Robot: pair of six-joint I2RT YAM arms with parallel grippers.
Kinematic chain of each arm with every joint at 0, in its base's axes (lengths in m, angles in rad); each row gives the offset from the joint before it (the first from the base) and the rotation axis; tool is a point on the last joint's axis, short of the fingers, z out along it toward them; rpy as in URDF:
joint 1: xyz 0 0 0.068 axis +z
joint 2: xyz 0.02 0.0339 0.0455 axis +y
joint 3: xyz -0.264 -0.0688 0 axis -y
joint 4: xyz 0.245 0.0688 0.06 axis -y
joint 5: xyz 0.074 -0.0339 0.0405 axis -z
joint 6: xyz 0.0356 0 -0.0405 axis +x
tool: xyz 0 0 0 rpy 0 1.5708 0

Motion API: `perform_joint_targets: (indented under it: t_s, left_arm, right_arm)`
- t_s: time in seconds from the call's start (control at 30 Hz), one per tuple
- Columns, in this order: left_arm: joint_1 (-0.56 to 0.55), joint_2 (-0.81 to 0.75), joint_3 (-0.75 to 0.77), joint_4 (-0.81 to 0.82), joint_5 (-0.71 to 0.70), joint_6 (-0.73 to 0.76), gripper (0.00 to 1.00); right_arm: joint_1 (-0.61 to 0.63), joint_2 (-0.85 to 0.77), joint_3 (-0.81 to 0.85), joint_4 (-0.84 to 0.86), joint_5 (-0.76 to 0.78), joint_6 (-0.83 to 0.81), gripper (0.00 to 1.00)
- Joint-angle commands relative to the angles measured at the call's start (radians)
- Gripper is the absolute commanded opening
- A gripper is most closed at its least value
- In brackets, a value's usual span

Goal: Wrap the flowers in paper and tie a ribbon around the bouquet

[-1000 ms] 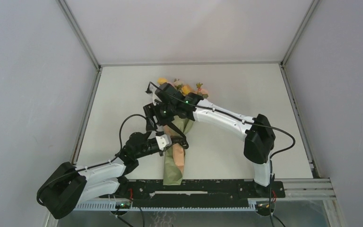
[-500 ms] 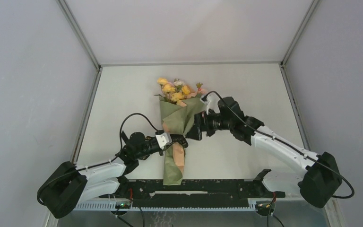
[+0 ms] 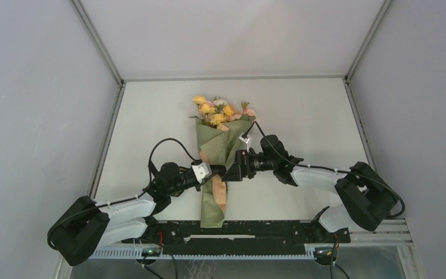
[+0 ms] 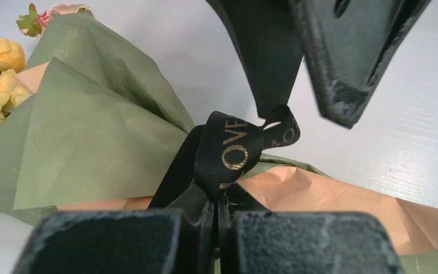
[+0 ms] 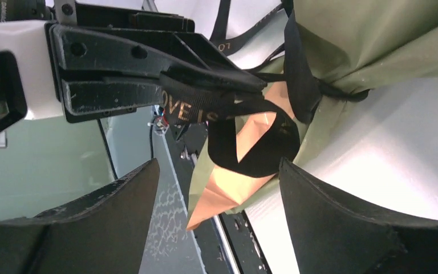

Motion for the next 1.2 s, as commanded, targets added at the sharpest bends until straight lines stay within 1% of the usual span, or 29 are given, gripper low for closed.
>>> perform_joint_targets:
  t_s: [0.0, 0.1, 0.2, 0.3, 0.33, 0.4, 0.53, 0.57, 0.6, 0.73, 0.77, 0.8, 0.83, 0.87, 0.93, 0.97, 1.0, 1.07, 1.17]
  left_arm:
    - [-0.004, 0.004, 0.02, 0.041, -0.024, 0.006, 0.0]
    - [-0.004, 0.004, 0.024, 0.034, -0.022, -0.001, 0.0]
    - [-0.004, 0.011, 0.027, 0.035, -0.02, -0.006, 0.0]
    - [-0.003, 0.01, 0.029, 0.033, -0.019, -0.008, 0.0]
    - [-0.003, 0.012, 0.029, 0.033, -0.02, -0.008, 0.0]
    - [-0.004, 0.014, 0.031, 0.034, -0.02, -0.008, 0.0]
    - [-0.004, 0.012, 0.04, 0.016, -0.027, -0.027, 0.0]
    - [-0.004, 0.009, 0.046, -0.01, -0.04, -0.039, 0.0]
    - [-0.004, 0.001, 0.055, -0.043, -0.057, -0.06, 0.0]
    - [-0.003, -0.062, 0.101, -0.258, -0.084, -0.177, 0.0]
    - [-0.003, -0.077, 0.103, -0.288, -0.086, -0.2, 0.03]
    - [-0.004, -0.093, 0.102, -0.311, -0.085, -0.219, 0.08]
    - [-0.004, -0.101, 0.102, -0.331, -0.083, -0.228, 0.2]
    - [-0.004, -0.105, 0.103, -0.349, -0.081, -0.229, 0.29]
    - [-0.004, -0.114, 0.136, -0.426, -0.097, -0.226, 0.56]
    - [-0.003, -0.118, 0.159, -0.478, -0.116, -0.252, 0.66]
    - [0.001, -0.127, 0.189, -0.536, -0.121, -0.269, 0.69]
    - [0.002, -0.139, 0.257, -0.647, -0.097, -0.272, 0.69]
    - [0.013, -0.136, 0.33, -0.785, -0.167, -0.37, 0.71]
  right_arm:
    - [-0.017, 0.085, 0.026, 0.234, -0.084, 0.089, 0.84]
    - [-0.015, 0.137, 0.026, 0.26, -0.096, 0.118, 0.83]
    - [-0.012, 0.158, 0.026, 0.289, -0.098, 0.136, 0.79]
    - [-0.015, 0.156, 0.026, 0.275, -0.076, 0.129, 0.72]
    - [-0.016, 0.158, 0.026, 0.272, -0.071, 0.127, 0.67]
    - [-0.019, 0.165, 0.026, 0.283, -0.072, 0.131, 0.53]
    - [-0.02, 0.163, 0.026, 0.281, -0.061, 0.134, 0.11]
    - [-0.025, 0.154, 0.026, 0.264, -0.054, 0.127, 0.03]
    - [-0.03, 0.143, 0.026, 0.244, -0.048, 0.118, 0.0]
    - [-0.044, 0.085, 0.026, 0.167, -0.022, 0.066, 0.0]
    - [-0.044, 0.069, 0.026, 0.154, -0.014, 0.056, 0.0]
    - [-0.046, 0.06, 0.026, 0.143, -0.007, 0.046, 0.0]
    - [-0.046, 0.051, 0.026, 0.133, 0.0, 0.039, 0.0]
    - [-0.049, 0.043, 0.026, 0.126, 0.006, 0.035, 0.0]
    - [-0.054, 0.03, 0.026, 0.119, 0.012, 0.032, 0.0]
    - [-0.055, 0.025, 0.026, 0.117, 0.014, 0.029, 0.0]
    - [-0.055, 0.021, 0.026, 0.114, 0.018, 0.024, 0.0]
    - [-0.052, 0.017, 0.026, 0.104, 0.029, 0.018, 0.0]
    - [-0.048, 0.016, 0.026, 0.099, 0.041, 0.009, 0.0]
